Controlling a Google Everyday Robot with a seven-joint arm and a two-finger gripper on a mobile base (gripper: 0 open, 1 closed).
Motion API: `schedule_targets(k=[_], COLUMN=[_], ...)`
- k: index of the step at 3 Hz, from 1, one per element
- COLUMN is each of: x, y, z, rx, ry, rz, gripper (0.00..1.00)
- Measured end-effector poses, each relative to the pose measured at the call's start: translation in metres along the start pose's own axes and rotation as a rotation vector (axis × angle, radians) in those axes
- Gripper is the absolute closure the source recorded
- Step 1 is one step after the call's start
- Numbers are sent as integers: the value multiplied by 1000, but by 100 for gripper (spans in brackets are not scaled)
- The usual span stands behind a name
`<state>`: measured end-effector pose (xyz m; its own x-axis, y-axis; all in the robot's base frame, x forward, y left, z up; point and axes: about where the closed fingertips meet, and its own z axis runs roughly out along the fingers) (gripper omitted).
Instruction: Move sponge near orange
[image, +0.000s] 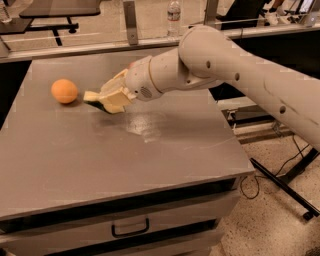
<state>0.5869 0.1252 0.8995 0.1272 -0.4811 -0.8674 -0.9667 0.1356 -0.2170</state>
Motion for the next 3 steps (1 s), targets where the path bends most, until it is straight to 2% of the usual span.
schedule_targets(k=[1,2,3], x=[-2,4,10], y=[-9,-9,-6], z=[16,32,44], rx=[46,41,32], ry=[24,49,68], rz=[-40,-78,-103], gripper=[100,85,54])
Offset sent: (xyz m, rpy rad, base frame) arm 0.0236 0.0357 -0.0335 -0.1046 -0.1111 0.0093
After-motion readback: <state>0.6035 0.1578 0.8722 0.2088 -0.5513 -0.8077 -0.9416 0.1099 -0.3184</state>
